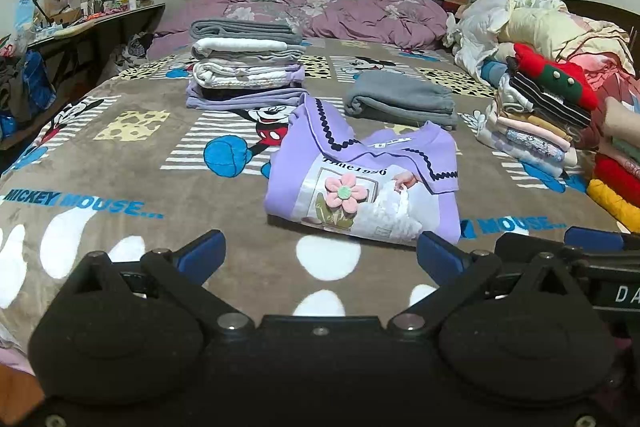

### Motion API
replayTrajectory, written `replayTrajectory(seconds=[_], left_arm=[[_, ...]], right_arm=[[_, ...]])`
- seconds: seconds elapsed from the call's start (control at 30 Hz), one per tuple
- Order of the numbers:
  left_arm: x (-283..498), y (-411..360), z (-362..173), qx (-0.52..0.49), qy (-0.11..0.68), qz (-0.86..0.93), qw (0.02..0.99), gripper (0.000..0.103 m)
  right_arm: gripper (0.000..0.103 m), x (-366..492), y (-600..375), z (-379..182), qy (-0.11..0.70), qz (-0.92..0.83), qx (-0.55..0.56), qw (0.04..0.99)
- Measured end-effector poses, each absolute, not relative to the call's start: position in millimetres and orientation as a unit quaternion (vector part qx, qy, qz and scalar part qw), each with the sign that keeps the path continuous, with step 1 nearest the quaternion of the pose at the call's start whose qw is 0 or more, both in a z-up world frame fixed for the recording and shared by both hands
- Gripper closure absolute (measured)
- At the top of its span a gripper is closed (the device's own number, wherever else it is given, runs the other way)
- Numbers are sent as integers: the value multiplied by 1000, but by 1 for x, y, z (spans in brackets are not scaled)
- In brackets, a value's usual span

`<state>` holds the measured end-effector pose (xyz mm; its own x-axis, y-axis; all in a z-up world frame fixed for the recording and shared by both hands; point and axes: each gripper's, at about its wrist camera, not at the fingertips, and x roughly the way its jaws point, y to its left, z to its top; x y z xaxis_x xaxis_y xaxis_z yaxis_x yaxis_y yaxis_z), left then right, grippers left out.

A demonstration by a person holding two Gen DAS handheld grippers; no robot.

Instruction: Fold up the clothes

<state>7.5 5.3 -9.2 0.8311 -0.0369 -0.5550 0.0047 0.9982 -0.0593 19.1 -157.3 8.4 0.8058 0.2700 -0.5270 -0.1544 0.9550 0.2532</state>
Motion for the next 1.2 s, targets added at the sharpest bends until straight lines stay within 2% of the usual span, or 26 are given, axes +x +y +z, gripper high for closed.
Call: replayTrajectory(seconds=[1.2], left_arm=[[61,2,-39,-21,332,-8,943,0]], right_arm=[[0,64,-185,-25,301,173,196,917]])
